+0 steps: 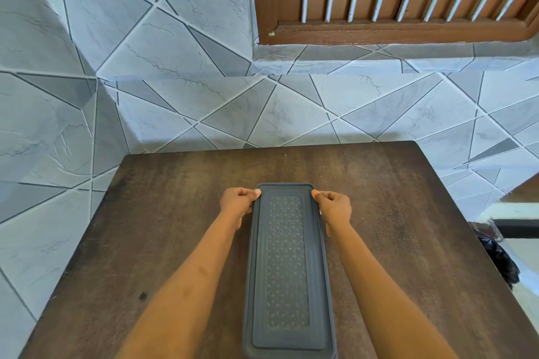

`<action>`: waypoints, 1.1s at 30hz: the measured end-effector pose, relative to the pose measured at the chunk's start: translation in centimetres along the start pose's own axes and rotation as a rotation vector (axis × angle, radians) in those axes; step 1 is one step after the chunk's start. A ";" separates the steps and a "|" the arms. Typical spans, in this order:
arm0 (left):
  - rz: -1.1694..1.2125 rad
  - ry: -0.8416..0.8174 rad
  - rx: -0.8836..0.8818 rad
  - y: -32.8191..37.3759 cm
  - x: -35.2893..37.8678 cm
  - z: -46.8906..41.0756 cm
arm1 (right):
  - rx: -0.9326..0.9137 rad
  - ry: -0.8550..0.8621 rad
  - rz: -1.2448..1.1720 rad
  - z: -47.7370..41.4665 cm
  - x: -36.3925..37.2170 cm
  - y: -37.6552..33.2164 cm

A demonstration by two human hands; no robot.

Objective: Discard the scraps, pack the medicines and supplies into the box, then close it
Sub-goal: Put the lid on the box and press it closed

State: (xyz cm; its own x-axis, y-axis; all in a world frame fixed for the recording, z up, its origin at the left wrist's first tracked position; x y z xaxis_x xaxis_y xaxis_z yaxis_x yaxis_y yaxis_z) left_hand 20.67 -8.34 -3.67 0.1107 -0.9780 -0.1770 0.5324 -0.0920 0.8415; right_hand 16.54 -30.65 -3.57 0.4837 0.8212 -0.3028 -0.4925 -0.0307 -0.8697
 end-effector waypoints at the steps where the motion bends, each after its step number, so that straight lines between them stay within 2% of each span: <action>1: -0.017 -0.003 0.002 -0.1 -0.3 0.3 | -0.026 -0.020 0.020 0.4 -0.2 0.2; 6: -0.173 -0.104 0.025 -1.8 -1.6 3.6 | -0.128 -0.139 0.089 4.7 -1.3 2.1; 10: -0.294 -0.201 0.027 -4.3 -3.0 7.3 | -0.109 -0.196 0.096 8.3 -3.0 4.7; 16: -0.464 -0.450 -0.045 -7.5 -4.2 11.7 | -0.036 -0.532 0.146 14.1 -4.7 7.2; 18: -0.453 -0.506 -0.073 -8.1 -4.4 12.9 | -0.039 -0.550 0.104 15.3 -5.0 7.2; 26: -0.243 -0.350 -0.034 -7.5 -4.4 11.2 | -0.102 -0.420 0.084 14.3 -4.0 5.7; 33: -0.196 -0.217 -0.013 -3.8 -3.6 7.1 | -0.218 -0.338 0.238 10.0 -1.5 1.8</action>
State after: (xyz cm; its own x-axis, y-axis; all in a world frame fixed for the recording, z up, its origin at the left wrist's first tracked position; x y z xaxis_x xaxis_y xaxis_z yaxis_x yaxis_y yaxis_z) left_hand 12.29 -5.74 -2.65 -0.1763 -0.9592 -0.2210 0.5366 -0.2819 0.7954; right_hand 7.67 -26.25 -0.78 0.0950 0.9154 -0.3912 -0.3803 -0.3298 -0.8641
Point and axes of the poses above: each hand's wrist, its own z-axis away from the middle knuckle, its own x-axis out of the palm, y = z × x, the point moved 5 cm from there along -z, towards the middle knuckle, and after that the axes turned 3 degrees about y, right-handed, at the moved point
